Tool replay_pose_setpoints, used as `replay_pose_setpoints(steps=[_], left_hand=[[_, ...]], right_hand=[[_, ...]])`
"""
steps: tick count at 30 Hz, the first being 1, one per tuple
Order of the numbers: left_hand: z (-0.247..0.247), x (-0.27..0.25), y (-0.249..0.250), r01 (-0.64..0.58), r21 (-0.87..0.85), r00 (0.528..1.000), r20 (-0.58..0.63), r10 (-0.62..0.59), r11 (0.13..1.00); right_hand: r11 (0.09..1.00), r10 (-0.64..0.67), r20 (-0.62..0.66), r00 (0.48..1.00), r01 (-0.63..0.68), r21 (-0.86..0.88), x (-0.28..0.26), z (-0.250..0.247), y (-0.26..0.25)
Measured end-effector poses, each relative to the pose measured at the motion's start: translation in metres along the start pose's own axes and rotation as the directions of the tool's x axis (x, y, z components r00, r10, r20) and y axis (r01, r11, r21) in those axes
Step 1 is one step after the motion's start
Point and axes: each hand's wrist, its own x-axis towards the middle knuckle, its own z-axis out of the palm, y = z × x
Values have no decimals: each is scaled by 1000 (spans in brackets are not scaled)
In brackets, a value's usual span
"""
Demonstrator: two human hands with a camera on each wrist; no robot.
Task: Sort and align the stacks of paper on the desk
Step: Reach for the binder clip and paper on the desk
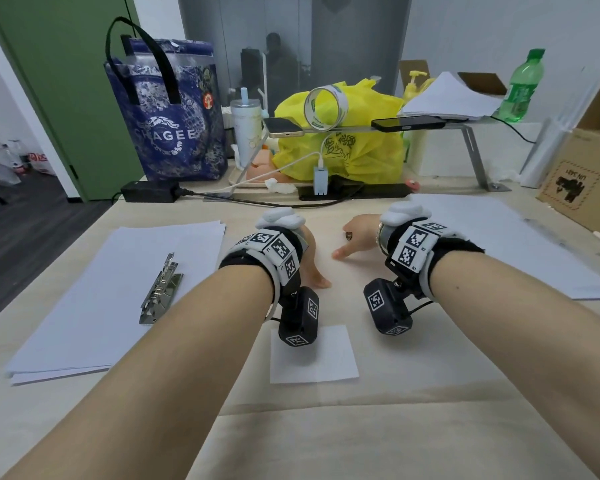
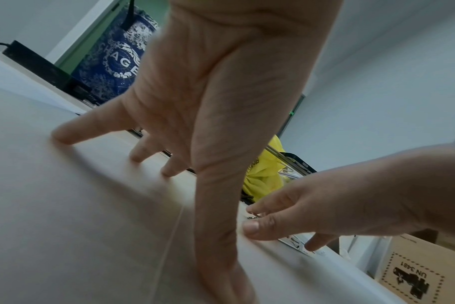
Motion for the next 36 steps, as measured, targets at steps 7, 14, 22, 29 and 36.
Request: replay_pose_setpoints(steps=[7, 14, 22, 29, 36], left_hand=[[3, 2, -1, -6, 10, 999, -32, 6, 1000], [6, 6, -1, -11, 19, 1000, -17, 12, 1000], [3, 4, -2, -26, 42, 1000, -5, 27, 999], [9, 10, -2, -6, 12, 1000, -3, 6, 1000], [16, 8, -1, 3, 34, 996, -85, 0, 999]], right_hand=[[999, -30, 0, 1000, 30, 23, 1, -4, 8], [998, -49, -5, 999, 49, 45, 3, -1, 9], [998, -61, 13, 998, 61, -17, 5, -1, 7], [989, -60, 19, 998, 57, 135, 0, -5, 21], [969, -42, -52, 998, 54, 240, -7, -14, 32]])
